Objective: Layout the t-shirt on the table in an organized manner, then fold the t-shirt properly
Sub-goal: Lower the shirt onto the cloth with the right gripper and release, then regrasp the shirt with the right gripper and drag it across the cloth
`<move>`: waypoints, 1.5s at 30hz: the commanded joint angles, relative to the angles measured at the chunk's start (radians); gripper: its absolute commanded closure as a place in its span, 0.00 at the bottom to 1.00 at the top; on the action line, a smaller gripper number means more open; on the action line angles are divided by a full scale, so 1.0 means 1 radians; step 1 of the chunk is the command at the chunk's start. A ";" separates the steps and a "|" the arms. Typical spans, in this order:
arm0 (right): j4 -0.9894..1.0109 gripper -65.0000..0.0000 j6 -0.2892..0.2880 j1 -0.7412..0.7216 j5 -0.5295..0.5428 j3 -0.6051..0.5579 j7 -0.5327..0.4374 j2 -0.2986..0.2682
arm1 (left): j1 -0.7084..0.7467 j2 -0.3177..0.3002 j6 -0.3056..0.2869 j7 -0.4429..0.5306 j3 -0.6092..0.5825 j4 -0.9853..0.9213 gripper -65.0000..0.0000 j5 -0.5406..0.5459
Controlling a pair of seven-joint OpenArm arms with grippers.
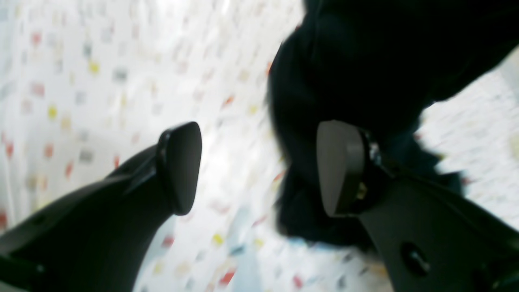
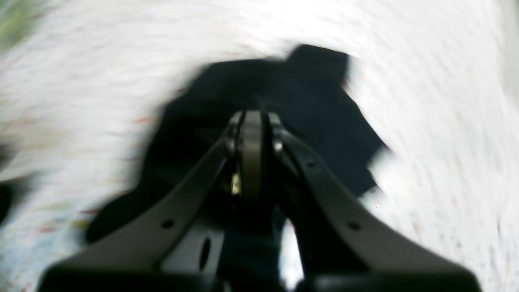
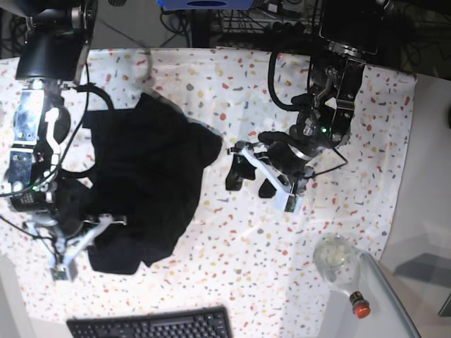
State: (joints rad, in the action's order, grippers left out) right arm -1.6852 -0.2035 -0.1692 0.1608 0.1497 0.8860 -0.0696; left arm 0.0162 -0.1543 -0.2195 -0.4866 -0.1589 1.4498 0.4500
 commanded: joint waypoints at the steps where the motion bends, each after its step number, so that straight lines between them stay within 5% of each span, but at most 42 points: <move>1: 0.043 1.00 0.000 -0.030 0.012 0.032 -0.057 -0.009 | 0.003 -0.006 -0.008 0.021 0.005 0.004 0.35 0.008; 9: 0.647 1.00 0.000 -0.201 0.012 0.116 -0.390 -0.098 | 0.173 -0.092 -0.011 0.022 0.210 -0.033 0.35 0.008; 13: 0.868 0.97 0.000 -0.301 0.012 0.113 -0.393 -0.143 | 0.250 -0.129 -0.014 0.022 0.315 -0.030 0.35 0.008; 16: 0.853 0.52 -0.007 -0.309 0.016 0.116 -0.281 -0.166 | 0.298 -0.141 -0.014 0.022 0.379 -0.028 0.35 0.008; 18: 0.710 0.35 -0.007 -0.252 0.018 0.123 -0.219 -0.161 | 0.319 -0.141 -0.014 0.022 0.408 -0.028 0.35 0.008; 23: 0.121 0.32 -0.012 0.061 0.019 0.113 -0.202 -0.100 | 0.339 -0.146 -0.016 0.022 0.425 -0.028 0.35 0.008; 27: -0.115 0.32 -0.087 0.237 0.016 0.015 -0.201 -0.049 | 0.334 -0.140 -0.016 0.022 0.413 -0.028 0.35 0.008; 33: -0.036 0.33 -0.095 0.259 0.013 -0.166 -0.210 -0.031 | 0.327 -0.138 -0.016 0.022 0.413 -0.027 0.35 0.008; 45: 0.239 0.36 -0.095 0.118 0.016 -0.178 -0.232 0.009 | 0.334 -0.138 -0.016 0.022 0.413 -0.027 0.35 0.008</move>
State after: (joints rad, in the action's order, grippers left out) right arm -1.4250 -0.2962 -0.0269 0.1658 -0.0299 0.6872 -0.0639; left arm 0.3523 -0.2798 -0.2329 -0.4828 0.2489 1.4052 0.4503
